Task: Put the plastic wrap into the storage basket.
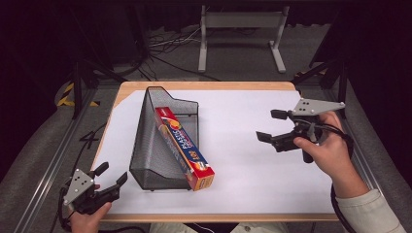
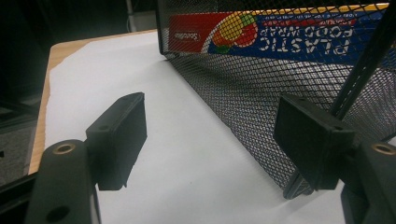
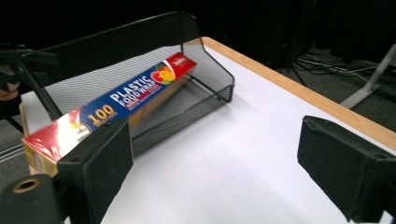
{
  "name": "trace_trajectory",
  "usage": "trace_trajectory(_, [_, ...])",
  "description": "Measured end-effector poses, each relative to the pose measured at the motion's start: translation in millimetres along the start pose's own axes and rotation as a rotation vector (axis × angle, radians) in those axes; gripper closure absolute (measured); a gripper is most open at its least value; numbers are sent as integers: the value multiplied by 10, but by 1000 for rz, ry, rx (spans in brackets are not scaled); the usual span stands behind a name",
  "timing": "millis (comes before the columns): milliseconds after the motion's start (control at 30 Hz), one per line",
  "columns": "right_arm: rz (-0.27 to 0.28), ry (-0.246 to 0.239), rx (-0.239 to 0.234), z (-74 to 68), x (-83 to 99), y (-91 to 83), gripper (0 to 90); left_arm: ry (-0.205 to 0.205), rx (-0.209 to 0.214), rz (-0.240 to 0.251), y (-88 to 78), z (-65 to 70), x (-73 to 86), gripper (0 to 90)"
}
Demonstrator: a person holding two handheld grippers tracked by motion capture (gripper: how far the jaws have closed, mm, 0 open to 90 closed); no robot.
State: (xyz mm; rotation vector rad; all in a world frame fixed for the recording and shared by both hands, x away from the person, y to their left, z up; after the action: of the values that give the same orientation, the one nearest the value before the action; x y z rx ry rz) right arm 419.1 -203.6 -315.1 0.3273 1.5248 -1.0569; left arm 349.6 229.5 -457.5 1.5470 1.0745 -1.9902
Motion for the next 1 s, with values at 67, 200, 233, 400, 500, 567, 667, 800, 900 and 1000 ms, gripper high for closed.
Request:
trace_trajectory(67, [3,13,11,72,87,-33,99,0,-1,0,-1,-2,2,264])
trace_trajectory(200, [4,17,38,203,292,-67,95,1,4,-2,-1,3,3,264])
trace_trajectory(233, [4,17,38,203,292,-67,95,1,4,-2,-1,3,3,263])
trace_trajectory(400, [12,13,51,275,691,5,95,25,9,-18,24,46,4,261])
trace_trajectory(500, [10,25,46,275,806,28,95,22,9,-15,23,39,5,261])
trace_trajectory(567, [-2,40,49,291,979,52,95,14,9,-12,17,31,7,261])
trace_trajectory(667, [-8,56,53,304,1087,55,95,17,10,-15,18,32,11,261])
trace_trajectory(800, [-12,90,59,324,1315,46,95,18,11,-18,22,32,15,261])
trace_trajectory(900, [-27,118,66,330,1507,57,95,16,9,-15,20,30,13,261])
trace_trajectory(1000, [-24,130,78,339,1643,64,95,17,9,-12,19,29,11,261])
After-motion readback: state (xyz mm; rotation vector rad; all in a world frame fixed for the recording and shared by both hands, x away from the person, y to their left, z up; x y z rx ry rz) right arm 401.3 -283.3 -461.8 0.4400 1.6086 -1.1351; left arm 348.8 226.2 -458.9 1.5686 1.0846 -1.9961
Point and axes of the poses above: each handheld gripper's, and its own axes: y roughly forward along the jaws, x roughly out of its underside, z roughly to its right, the point moved 10 cm from there along y, roughly forward along the jaws, and after that the axes turned 12 degrees about x, right-handed, at the moved point
